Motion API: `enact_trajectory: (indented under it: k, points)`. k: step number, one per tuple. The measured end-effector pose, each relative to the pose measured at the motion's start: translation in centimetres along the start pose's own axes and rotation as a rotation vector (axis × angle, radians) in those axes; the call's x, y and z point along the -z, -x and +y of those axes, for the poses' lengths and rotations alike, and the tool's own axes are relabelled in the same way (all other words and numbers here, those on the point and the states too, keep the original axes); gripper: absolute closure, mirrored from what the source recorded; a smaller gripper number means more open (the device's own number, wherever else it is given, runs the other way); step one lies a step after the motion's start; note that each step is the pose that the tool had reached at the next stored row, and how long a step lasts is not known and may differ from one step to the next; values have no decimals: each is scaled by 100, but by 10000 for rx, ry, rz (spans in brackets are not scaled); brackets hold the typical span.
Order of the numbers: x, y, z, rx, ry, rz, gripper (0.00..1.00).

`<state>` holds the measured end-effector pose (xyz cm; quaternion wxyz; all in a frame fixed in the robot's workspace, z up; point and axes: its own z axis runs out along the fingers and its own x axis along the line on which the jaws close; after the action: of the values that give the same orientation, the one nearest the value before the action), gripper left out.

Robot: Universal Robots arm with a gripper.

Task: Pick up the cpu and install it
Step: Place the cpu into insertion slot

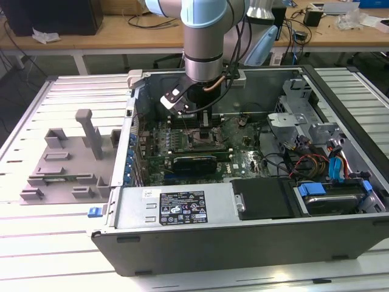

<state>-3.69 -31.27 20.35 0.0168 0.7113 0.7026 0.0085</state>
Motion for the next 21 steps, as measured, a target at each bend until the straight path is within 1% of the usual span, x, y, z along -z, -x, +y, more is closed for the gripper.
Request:
enact_trajectory:
  k: [7,10,11,15,17,21]
  points:
    - [-6,0,0,-1,0,6,89]
    - [27,-3,3,-1,9,21,89]
    - [74,0,3,-1,3,10,89]
    - [193,2,7,0,0,6,89]
    - [319,3,12,-1,1,7,89]
    - [454,5,16,0,1,5,89]
